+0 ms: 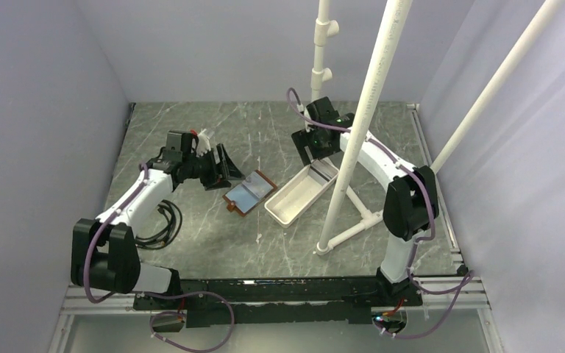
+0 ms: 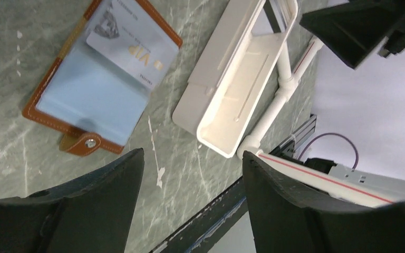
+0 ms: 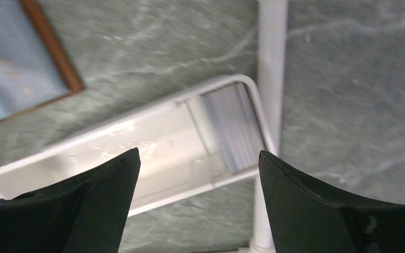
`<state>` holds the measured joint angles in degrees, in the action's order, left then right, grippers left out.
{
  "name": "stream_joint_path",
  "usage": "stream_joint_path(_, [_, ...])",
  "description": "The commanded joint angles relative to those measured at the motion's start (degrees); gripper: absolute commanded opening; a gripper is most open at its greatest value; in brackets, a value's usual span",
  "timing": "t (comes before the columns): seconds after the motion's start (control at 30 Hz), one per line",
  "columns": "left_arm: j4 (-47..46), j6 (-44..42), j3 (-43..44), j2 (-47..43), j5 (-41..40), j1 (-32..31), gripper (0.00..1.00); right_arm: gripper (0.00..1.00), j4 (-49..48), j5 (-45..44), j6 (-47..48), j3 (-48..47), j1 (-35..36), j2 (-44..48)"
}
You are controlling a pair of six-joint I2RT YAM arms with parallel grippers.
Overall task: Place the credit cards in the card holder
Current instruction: Pick up the credit card from the storage box.
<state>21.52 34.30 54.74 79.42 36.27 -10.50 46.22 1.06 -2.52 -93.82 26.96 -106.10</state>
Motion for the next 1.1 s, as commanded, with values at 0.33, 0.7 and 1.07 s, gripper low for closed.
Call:
stream_joint_path(0.33, [7.55,-9.48,1.13,-5.37,3.79,1.22,0.74,0.84,-6.62,-29.15,10.01,9.79,7.49,-3.67])
stream_joint_path(0.7, [6.77,-9.17,0.19,-6.02,5.10,3.20,0.74,0.52,-8.20,-38.63,9.11,9.97,9.87,-9.44])
stream_joint_path(1.07, [6.70,-9.04,-0.07,-5.53,5.36,3.91,0.74,0.39,-8.56,-44.72,9.63,9.59,9.87,-7.46])
